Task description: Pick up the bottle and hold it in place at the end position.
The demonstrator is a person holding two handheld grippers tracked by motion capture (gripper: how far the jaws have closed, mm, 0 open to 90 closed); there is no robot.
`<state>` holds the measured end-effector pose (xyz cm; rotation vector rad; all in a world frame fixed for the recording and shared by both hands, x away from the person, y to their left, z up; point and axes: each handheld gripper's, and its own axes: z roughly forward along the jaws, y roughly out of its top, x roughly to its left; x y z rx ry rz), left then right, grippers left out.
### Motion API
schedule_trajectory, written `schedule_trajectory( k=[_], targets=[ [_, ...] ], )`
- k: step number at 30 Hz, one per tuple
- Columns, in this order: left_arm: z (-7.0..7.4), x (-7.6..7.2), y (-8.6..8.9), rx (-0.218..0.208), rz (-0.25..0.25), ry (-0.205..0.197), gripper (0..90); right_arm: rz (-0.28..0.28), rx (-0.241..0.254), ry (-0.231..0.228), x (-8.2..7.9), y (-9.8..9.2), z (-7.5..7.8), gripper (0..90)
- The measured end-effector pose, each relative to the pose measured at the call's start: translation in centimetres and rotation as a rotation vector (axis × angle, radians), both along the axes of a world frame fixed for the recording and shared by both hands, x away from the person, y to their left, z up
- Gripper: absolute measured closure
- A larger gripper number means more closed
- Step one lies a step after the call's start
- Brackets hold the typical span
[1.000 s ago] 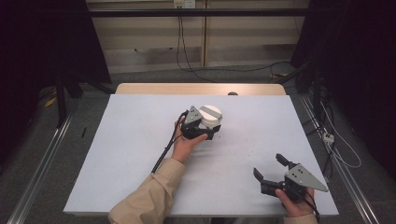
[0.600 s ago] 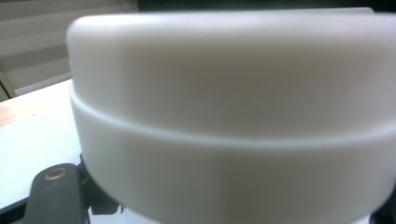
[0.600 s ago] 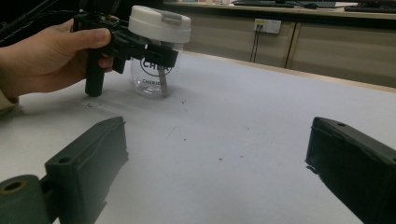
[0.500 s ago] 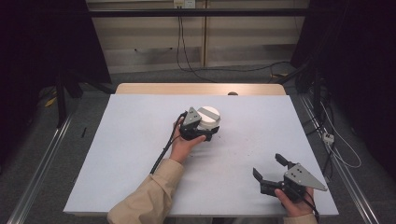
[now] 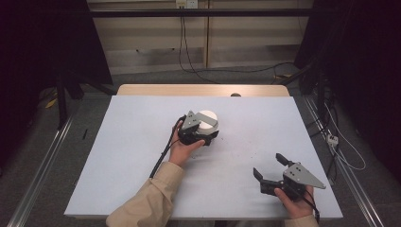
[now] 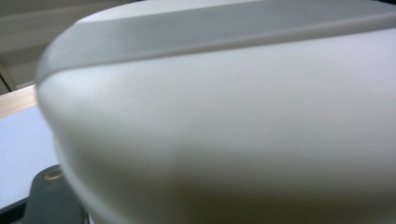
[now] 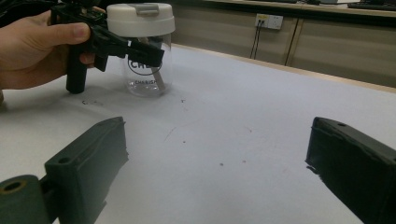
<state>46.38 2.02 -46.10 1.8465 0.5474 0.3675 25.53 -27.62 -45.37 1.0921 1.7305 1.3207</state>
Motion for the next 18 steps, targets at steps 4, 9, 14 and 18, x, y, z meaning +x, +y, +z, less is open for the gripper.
schedule_trajectory(
  k=[4,9,14,18],
  targets=[
    [0.0,0.0,0.4,-0.014,0.01,0.012,18.3,0.004,-0.012,0.011,0.8,0.3,0.0,4.1],
    [0.0,-0.2,0.6,-0.021,0.011,0.02,18.1,0.031,-0.007,0.023,1.9,1.1,0.1,3.9],
    [0.0,-0.2,0.4,-0.01,0.015,0.015,17.5,0.053,-0.017,0.024,2.9,2.3,0.2,3.9],
    [0.0,-0.2,0.4,-0.011,0.018,0.025,16.4,0.066,-0.023,0.028,3.5,3.2,0.4,3.9]
  ],
)
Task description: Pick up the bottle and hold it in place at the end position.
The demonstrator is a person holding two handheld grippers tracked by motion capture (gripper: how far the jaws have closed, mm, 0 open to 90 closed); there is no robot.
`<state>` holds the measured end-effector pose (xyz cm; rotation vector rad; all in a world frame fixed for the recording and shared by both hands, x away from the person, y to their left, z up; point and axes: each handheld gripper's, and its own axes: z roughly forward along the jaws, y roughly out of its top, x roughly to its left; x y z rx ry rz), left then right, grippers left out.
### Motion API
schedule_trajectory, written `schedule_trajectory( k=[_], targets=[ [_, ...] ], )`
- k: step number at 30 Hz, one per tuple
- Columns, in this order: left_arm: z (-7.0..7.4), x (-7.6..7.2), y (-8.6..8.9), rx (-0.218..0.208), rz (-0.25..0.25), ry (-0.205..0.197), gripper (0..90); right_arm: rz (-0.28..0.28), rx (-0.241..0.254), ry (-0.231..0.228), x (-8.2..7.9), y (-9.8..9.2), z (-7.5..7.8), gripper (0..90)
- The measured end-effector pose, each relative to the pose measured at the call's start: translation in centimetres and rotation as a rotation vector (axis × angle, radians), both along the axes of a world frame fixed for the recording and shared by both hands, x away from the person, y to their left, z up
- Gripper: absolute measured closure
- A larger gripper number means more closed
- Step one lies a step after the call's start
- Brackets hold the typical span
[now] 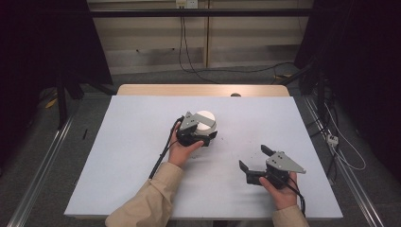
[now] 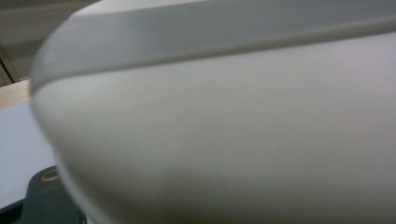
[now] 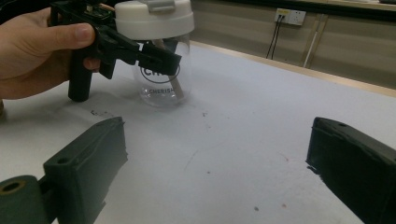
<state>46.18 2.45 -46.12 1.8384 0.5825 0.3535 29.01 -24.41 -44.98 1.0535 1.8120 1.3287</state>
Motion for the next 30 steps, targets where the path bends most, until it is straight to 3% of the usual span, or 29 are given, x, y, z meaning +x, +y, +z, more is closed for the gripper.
schedule_trajectory(
  k=[7,13,30],
  targets=[
    [0.0,-0.1,0.1,0.013,0.007,0.029,12.5,0.004,0.0,0.003,0.6,0.6,0.2,3.9],
    [0.0,-0.3,0.1,0.018,0.004,0.016,17.2,-0.001,0.008,0.02,1.2,0.7,0.4,3.9],
    [0.0,-0.4,0.1,0.028,0.004,0.004,18.1,0.009,0.02,0.063,2.8,1.7,0.6,4.1]
  ],
)
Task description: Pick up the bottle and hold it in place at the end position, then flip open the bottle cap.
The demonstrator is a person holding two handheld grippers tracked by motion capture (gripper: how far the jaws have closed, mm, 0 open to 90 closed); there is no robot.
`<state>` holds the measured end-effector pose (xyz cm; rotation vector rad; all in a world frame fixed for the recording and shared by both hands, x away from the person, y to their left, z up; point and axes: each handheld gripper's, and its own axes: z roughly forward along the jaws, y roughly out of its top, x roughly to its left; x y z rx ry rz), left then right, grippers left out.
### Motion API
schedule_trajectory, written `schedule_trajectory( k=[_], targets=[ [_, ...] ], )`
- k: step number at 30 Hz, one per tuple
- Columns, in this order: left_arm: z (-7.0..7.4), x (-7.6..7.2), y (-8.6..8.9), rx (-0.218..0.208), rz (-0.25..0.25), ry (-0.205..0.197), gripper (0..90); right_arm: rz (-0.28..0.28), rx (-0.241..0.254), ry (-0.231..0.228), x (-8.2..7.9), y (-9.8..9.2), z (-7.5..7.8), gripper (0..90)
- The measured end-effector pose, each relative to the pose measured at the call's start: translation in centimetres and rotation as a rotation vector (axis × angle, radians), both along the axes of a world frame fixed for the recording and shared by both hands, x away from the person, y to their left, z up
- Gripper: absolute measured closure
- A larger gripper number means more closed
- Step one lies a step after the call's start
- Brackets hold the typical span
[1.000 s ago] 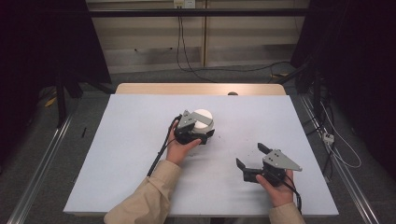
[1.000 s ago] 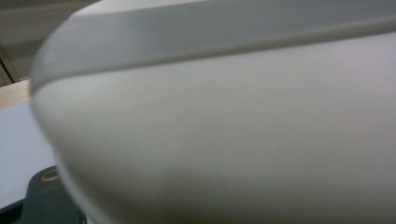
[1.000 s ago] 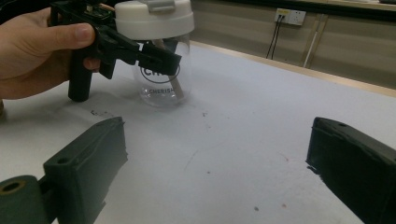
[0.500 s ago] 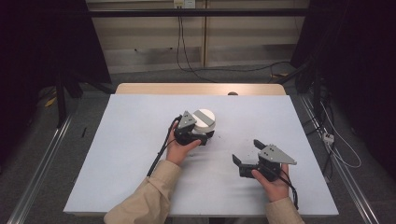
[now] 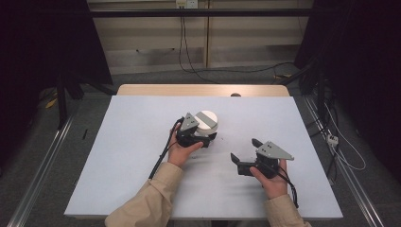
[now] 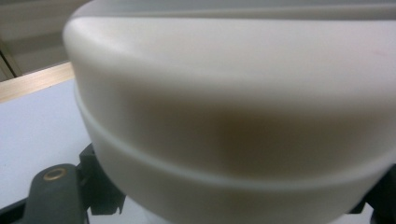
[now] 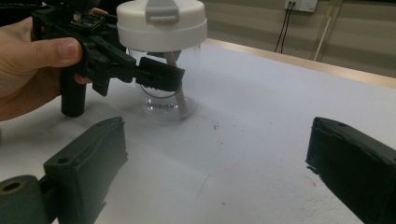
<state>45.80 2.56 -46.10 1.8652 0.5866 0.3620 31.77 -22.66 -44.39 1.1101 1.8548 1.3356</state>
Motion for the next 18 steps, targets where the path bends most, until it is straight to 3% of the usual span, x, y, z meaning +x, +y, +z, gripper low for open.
schedule_trajectory(
  k=[18],
  targets=[
    [0.0,0.0,0.1,0.003,-0.002,-0.002,18.2,0.018,0.008,0.033,1.5,1.1,0.3,5.3]
  ],
)
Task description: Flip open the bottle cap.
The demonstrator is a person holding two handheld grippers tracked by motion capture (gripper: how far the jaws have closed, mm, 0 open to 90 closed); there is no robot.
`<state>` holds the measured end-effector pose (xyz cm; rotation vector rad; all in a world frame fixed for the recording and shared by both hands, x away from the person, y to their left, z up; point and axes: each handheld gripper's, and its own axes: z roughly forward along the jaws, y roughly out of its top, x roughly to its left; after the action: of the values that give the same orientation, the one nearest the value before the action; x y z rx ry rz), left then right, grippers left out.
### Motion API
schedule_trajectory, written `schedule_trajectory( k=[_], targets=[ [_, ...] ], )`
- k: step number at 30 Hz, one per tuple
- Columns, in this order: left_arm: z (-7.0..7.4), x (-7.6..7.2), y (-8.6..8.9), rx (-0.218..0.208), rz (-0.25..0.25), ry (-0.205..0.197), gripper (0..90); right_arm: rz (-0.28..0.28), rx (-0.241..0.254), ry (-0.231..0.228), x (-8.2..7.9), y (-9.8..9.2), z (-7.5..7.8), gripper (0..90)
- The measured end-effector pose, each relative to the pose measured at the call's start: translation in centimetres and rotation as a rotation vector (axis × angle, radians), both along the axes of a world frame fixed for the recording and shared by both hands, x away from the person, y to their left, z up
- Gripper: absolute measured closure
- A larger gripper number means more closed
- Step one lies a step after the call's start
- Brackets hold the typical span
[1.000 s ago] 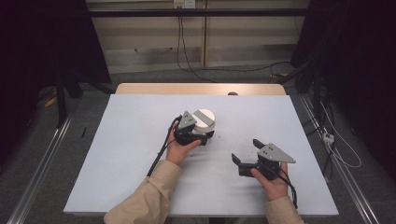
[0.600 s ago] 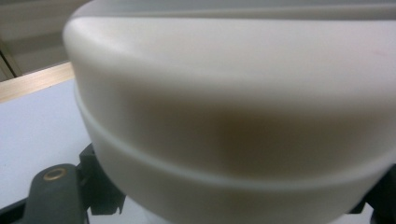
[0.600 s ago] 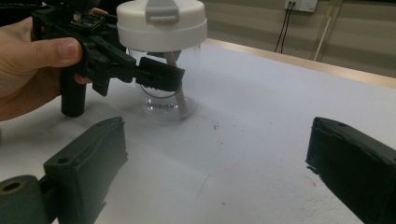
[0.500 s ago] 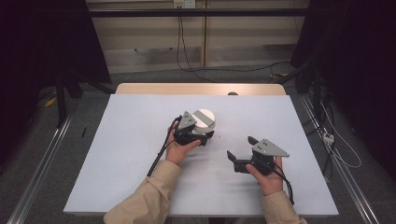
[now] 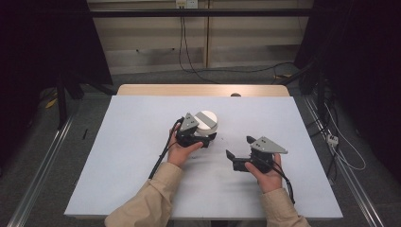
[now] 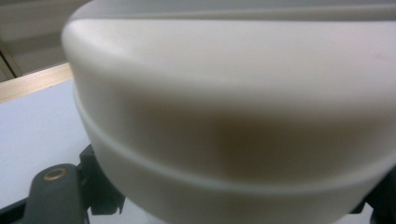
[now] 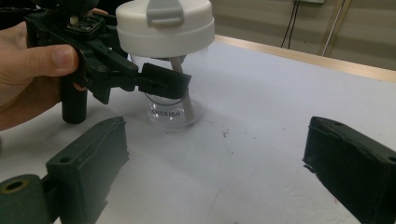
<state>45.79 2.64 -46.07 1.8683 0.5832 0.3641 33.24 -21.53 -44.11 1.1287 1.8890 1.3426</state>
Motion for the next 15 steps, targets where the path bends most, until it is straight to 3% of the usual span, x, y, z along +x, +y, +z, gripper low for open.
schedule_trajectory(
  k=[15],
  targets=[
    [0.0,-0.1,-0.1,-0.001,-0.001,-0.003,18.2,0.007,-0.003,0.005,1.5,1.8,1.2,15.6]
  ],
)
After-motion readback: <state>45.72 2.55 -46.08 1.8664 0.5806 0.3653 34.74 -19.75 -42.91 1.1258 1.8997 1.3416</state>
